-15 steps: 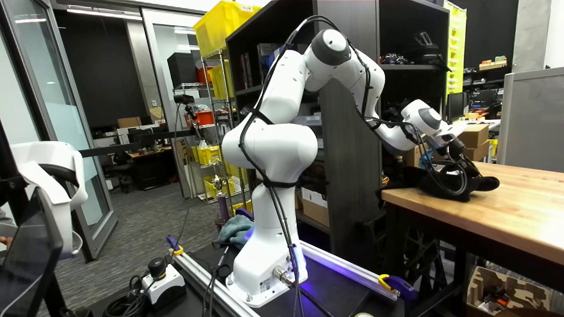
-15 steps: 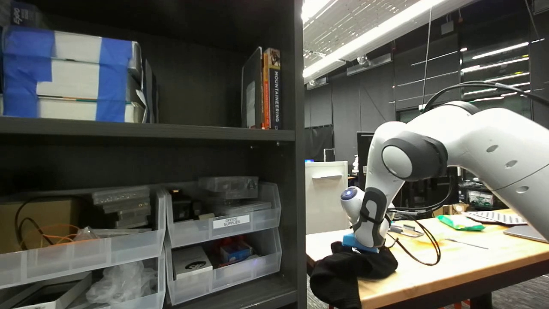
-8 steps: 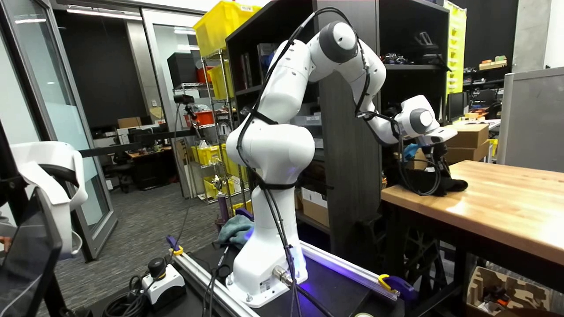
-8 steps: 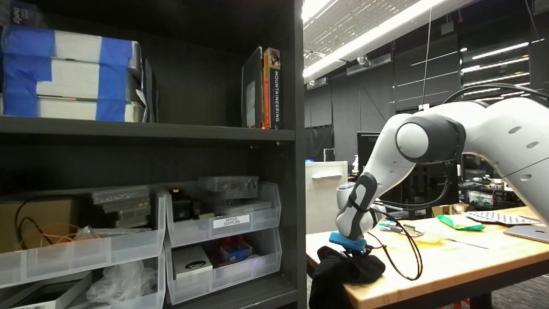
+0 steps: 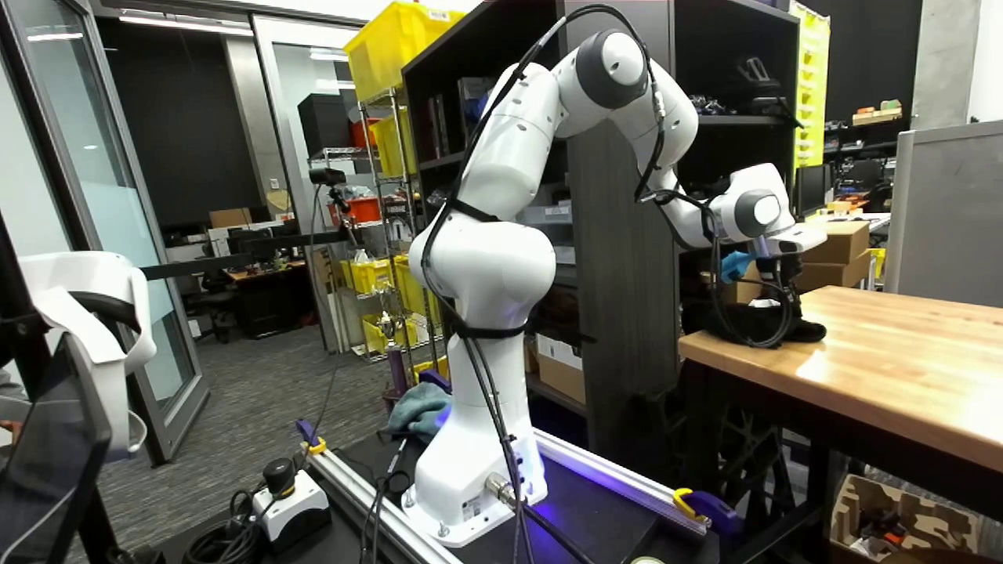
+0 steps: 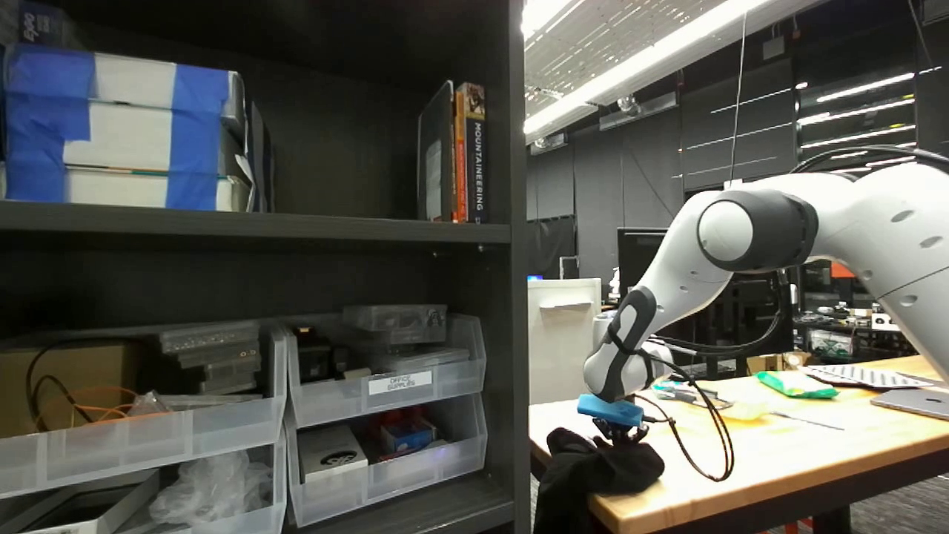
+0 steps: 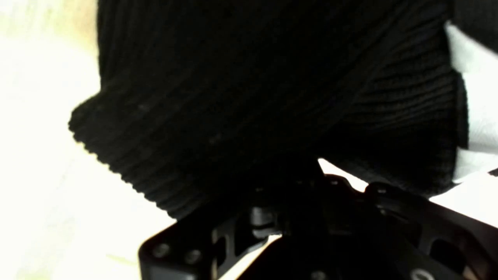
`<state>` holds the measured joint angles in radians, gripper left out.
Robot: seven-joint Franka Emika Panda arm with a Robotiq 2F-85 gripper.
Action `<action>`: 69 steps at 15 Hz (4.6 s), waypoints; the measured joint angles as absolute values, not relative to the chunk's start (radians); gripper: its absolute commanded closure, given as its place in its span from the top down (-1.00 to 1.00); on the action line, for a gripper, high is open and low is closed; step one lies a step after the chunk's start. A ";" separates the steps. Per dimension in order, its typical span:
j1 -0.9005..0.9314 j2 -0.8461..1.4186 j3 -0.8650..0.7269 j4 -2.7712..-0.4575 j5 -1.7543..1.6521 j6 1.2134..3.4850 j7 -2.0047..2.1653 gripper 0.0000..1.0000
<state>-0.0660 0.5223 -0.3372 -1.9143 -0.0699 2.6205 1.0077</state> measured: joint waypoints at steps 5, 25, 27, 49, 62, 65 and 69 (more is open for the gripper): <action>-0.034 0.529 -0.410 -1.914 -0.120 2.609 1.107 -0.98; -0.255 0.567 -0.358 -1.834 -0.034 2.518 1.179 -0.44; -0.256 0.567 -0.358 -1.834 -0.034 2.518 1.179 -0.44; -0.250 0.577 -0.365 -1.825 -0.034 2.518 1.184 0.98; -0.253 0.587 -0.377 -1.809 -0.019 2.526 1.191 -1.00; -0.257 0.587 -0.377 -1.805 0.014 2.533 1.194 -1.00; -0.260 0.607 -0.400 -1.790 0.035 2.682 1.266 -0.99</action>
